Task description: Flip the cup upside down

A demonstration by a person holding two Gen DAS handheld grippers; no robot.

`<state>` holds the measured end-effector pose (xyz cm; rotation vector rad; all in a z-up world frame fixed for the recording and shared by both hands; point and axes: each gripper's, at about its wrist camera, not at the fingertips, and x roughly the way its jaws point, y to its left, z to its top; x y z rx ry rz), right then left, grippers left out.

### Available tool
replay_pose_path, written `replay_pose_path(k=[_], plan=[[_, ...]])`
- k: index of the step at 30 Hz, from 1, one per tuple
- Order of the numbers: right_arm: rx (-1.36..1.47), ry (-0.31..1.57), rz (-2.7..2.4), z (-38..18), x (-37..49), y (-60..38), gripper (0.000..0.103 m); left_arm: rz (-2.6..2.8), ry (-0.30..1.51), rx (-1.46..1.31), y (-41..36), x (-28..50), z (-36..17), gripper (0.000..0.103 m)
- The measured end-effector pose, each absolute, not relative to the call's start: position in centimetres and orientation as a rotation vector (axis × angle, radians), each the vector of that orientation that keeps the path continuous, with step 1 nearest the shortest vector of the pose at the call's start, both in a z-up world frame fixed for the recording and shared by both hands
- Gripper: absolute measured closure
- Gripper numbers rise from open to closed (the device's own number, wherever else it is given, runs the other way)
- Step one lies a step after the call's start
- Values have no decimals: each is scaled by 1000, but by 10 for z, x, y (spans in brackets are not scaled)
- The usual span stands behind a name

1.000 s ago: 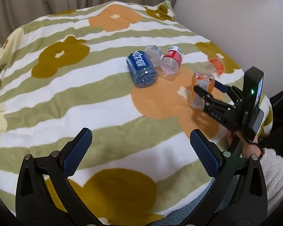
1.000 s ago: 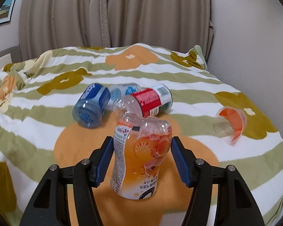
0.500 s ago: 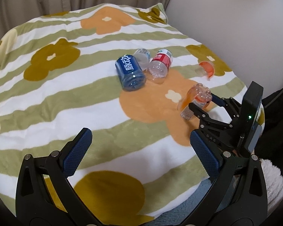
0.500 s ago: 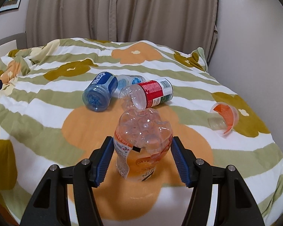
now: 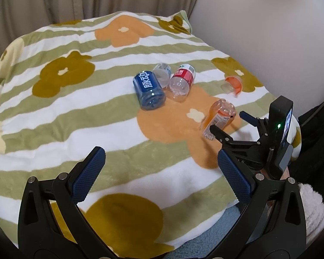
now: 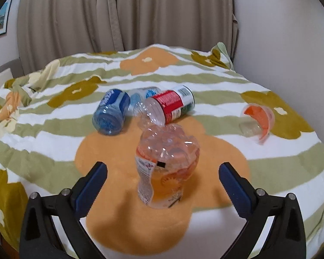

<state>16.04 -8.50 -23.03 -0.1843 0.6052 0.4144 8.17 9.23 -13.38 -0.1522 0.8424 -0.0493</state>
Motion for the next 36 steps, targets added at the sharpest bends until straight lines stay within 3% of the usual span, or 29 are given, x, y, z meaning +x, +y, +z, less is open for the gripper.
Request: replay_pose_path(k=[5, 10, 15, 20, 26, 36], plan=[[-195, 627, 444, -214, 142, -91, 0, -46, 795, -149, 89, 71, -121, 0], [-228, 540, 356, -157, 105, -104, 0, -47, 710, -146, 84, 59, -102, 0], [-235, 289, 203, -73, 45, -128, 0, -38, 472, -65, 63, 41, -56, 0], [-62, 207, 143, -11, 15, -170, 0, -49, 246, 19, 34, 23, -3, 0], [-44, 168, 37, 2, -10, -191, 0, -72, 153, 48, 7, 5, 16, 0], [-32, 191, -8, -11, -18, -207, 0, -110, 167, 28, -5, -14, 12, 0]])
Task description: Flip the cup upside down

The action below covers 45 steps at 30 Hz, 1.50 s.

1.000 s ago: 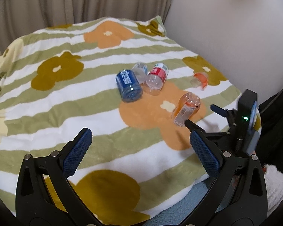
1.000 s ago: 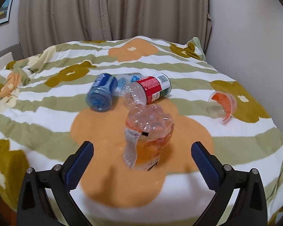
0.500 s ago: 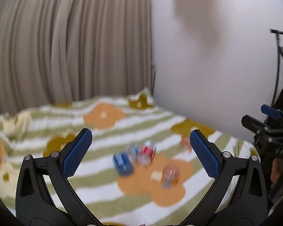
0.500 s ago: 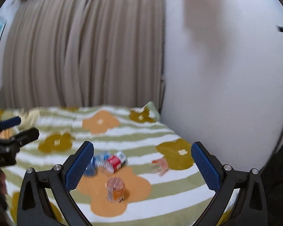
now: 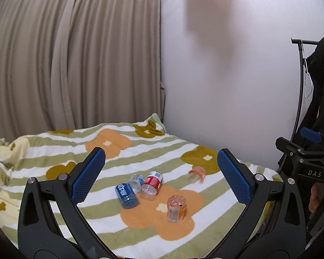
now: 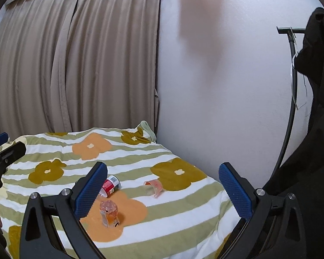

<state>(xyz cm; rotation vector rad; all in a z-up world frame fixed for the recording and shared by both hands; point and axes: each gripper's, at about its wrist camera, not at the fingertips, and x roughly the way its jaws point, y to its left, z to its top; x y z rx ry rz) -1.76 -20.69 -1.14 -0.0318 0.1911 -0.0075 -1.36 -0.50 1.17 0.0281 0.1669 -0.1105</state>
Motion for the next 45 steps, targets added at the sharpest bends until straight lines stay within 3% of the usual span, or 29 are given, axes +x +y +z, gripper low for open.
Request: replay_pose_path(k=[45], plan=[[-32, 197, -8, -14, -25, -210, 0, -119, 169, 21, -14, -10, 10, 0]])
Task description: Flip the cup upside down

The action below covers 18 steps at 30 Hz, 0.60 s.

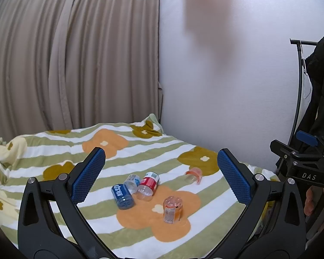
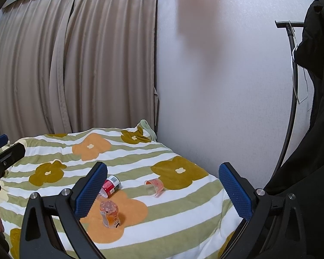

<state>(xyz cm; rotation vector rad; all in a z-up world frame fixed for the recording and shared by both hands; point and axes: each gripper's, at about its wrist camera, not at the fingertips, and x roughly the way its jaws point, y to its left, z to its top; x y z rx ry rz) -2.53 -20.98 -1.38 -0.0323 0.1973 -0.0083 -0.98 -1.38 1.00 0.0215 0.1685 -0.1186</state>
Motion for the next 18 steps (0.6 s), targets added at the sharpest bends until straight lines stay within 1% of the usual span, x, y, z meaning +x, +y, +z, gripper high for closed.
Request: replay_pose_path(k=[18], plan=[[-35, 197, -12, -13, -25, -208, 0, -115, 164, 19, -16, -11, 9, 0]])
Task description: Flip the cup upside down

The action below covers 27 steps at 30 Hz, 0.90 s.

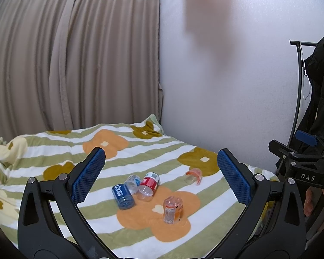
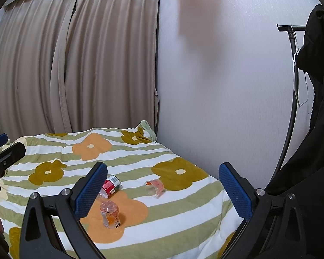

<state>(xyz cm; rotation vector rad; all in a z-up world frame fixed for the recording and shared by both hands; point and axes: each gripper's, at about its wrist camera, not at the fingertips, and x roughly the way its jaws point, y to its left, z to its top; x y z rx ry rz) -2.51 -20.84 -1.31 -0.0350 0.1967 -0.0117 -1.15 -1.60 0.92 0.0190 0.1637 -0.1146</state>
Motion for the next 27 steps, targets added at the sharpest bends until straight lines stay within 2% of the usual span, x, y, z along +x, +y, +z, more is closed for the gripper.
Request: replay_pose_path(k=[18, 27], plan=[[-36, 193, -10, -11, -24, -206, 0, -105, 145, 12, -13, -14, 8, 0], [-38, 193, -10, -11, -25, -206, 0, -78, 77, 38, -18, -19, 11, 0]])
